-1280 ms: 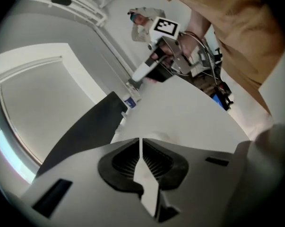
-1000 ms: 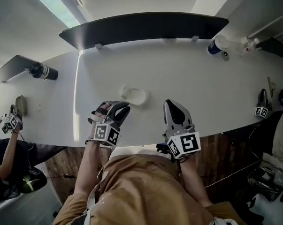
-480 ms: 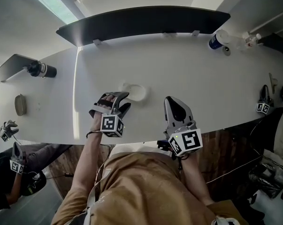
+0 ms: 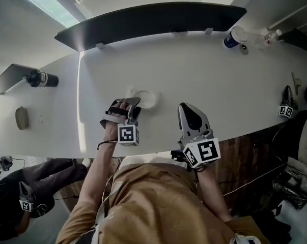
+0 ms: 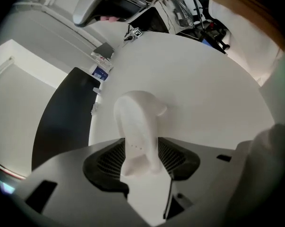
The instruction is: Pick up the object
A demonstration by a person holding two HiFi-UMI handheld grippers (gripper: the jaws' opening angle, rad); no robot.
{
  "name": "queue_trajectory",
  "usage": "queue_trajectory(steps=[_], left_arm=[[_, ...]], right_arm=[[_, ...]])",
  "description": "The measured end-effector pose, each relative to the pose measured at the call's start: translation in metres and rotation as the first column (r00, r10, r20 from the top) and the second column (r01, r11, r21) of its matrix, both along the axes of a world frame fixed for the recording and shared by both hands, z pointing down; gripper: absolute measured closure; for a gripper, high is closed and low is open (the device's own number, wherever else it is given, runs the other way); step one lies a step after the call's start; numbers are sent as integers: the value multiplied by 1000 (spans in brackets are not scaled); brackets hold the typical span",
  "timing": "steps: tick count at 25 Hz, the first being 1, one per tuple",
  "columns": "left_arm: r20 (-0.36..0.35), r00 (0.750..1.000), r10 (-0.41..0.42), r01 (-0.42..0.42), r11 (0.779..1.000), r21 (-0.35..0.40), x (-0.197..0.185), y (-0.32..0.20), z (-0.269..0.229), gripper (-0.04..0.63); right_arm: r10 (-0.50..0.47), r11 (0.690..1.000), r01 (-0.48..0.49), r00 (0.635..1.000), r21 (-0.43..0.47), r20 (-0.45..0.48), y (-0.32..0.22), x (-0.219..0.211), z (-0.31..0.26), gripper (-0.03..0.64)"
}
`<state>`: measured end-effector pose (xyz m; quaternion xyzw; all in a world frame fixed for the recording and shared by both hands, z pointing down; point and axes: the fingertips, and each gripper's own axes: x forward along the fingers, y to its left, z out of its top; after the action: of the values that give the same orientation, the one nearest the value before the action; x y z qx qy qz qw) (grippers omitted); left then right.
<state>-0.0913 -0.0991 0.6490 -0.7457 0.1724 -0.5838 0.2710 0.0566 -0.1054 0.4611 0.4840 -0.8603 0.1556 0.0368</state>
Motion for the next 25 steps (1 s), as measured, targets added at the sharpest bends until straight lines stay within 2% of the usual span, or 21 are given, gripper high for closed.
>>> queue_trajectory(steps=[3, 6, 8, 12, 18, 20, 22, 25], left_arm=[[13, 1000, -7, 6, 1000, 16, 4, 1, 6, 374], [19, 1000, -7, 6, 997, 72, 7, -2, 6, 374], [11, 1000, -15, 14, 995, 103, 9, -4, 7, 374], [-19, 998, -53, 55, 992, 114, 11, -7, 14, 376], [-26, 999, -47, 51, 981, 185, 19, -13, 14, 378], [-27, 998, -54, 58, 981, 186, 19, -15, 16, 393], [-34, 997, -63, 68, 981, 181, 20, -16, 18, 437], [-43, 996, -78, 84, 979, 183, 19, -17, 20, 448]], right_arm=[[8, 1000, -8, 1000, -4, -2, -1, 5, 1, 607], [14, 1000, -14, 1000, -7, -1, -1, 8, 2, 607], [19, 1000, -19, 1000, -6, 2, -2, 10, 1, 607], [24, 1000, -24, 1000, -2, 4, -5, 13, -1, 607], [27, 1000, -27, 1000, -7, -1, -6, 16, -1, 607], [26, 1000, -26, 1000, -12, -7, -5, 16, 0, 607], [22, 1000, -22, 1000, -13, 0, -4, 16, 0, 607], [18, 1000, -18, 999, -5, 30, -2, 17, -7, 607]])
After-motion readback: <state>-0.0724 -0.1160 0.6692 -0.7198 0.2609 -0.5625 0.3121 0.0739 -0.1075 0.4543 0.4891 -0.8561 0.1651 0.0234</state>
